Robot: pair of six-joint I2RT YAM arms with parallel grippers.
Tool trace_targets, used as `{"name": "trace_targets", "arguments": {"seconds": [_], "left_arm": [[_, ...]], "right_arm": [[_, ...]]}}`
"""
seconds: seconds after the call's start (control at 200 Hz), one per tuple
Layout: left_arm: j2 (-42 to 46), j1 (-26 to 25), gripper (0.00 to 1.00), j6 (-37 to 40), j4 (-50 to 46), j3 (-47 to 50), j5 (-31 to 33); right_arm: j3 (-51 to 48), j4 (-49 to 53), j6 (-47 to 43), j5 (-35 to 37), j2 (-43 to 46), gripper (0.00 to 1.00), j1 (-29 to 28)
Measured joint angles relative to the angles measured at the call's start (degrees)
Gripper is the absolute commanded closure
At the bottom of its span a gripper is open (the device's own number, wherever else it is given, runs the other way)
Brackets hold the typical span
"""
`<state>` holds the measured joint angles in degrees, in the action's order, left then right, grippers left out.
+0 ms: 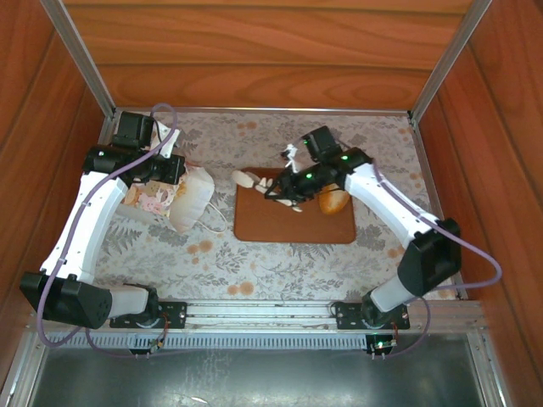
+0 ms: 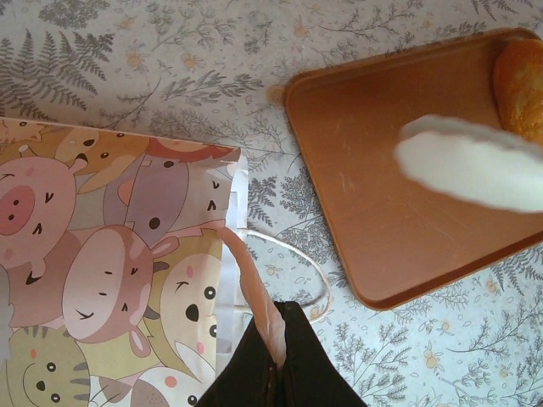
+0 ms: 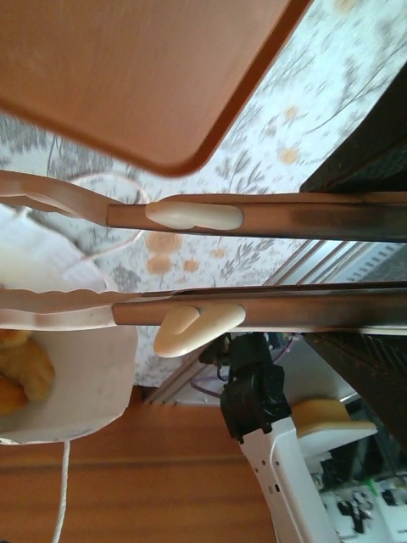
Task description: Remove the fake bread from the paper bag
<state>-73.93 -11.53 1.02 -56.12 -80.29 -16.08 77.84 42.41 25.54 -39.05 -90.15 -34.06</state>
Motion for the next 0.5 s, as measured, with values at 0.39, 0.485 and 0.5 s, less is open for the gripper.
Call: {"name": "trace_targets", "arguments": {"seconds": [0.39, 0.485, 0.5], "left_arm": [[0.5, 0.0, 1.0, 0.0, 0.0, 0.0, 1.9], [0.5, 0.0, 1.0, 0.0, 0.0, -0.2, 2.1], [0.5, 0.0, 1.0, 0.0, 0.0, -0.2, 2.1]], "right_arm": [[1.9, -15.4, 9.0, -3.7, -15.8, 0.59, -8.8], [1.8, -20.9, 13.2, -4.0, -18.9, 0.6, -9.9], [1.8, -21.9, 13.8, -4.0, -19.3, 0.59, -10.0]]}}
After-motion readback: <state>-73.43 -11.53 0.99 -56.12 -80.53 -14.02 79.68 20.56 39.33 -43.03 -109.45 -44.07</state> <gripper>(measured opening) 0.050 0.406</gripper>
